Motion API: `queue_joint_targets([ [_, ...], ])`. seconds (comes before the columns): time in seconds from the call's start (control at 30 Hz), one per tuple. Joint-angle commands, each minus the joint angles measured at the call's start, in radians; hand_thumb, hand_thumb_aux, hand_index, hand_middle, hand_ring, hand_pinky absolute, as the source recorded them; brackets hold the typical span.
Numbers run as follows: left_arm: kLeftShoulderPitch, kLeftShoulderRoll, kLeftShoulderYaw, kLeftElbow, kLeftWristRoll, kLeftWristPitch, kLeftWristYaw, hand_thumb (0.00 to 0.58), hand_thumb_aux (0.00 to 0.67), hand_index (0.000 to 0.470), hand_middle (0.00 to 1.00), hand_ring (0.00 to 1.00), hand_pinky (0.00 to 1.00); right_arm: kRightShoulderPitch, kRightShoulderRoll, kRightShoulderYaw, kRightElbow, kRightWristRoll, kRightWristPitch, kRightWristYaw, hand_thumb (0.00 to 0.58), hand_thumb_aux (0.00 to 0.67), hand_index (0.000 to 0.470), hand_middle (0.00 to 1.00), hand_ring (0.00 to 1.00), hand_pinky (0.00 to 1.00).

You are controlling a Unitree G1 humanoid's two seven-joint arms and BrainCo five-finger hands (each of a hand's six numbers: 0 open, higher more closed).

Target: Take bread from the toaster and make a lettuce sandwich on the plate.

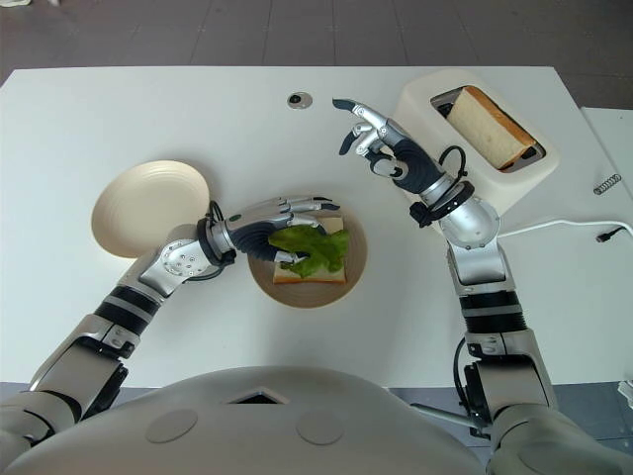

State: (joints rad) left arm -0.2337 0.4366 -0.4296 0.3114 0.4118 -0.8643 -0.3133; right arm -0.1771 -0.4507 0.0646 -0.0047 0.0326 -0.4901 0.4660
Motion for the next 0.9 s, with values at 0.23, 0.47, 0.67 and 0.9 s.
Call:
queue_joint_targets([
  [0.23,-0.003,-0.005,-0.001,0.013,-0.017,-0.003,-0.030,0.000,0.000,0.000,0.00,0.00,0.00,-0.002,-0.029,-0.055,-0.056,0.017,-0.037,0.015,0.000,0.000,0.000,0.88,0.88,0.88],
  [0.47,-0.021,-0.003,0.053,0.036,-0.003,-0.002,0.026,0.000,0.000,0.000,0.00,0.00,0.00,-0.037,-0.113,-0.248,-0.108,-0.132,0.003,-0.118,0.000,0.000,0.000,0.00,0.00,0.00],
  [0.67,-0.009,-0.001,0.080,0.044,0.028,0.003,0.075,0.000,0.000,0.000,0.00,0.00,0.00,-0.073,-0.378,-0.345,0.072,-0.344,0.048,-0.142,0.000,0.000,0.000,0.00,0.00,0.00],
  [0.9,-0.025,-0.014,0.069,0.073,0.034,-0.007,0.084,0.000,0.000,0.000,0.00,0.00,0.00,0.035,-0.578,-0.296,0.240,-0.491,0.142,-0.061,0.000,0.000,0.000,0.00,0.00,0.00],
])
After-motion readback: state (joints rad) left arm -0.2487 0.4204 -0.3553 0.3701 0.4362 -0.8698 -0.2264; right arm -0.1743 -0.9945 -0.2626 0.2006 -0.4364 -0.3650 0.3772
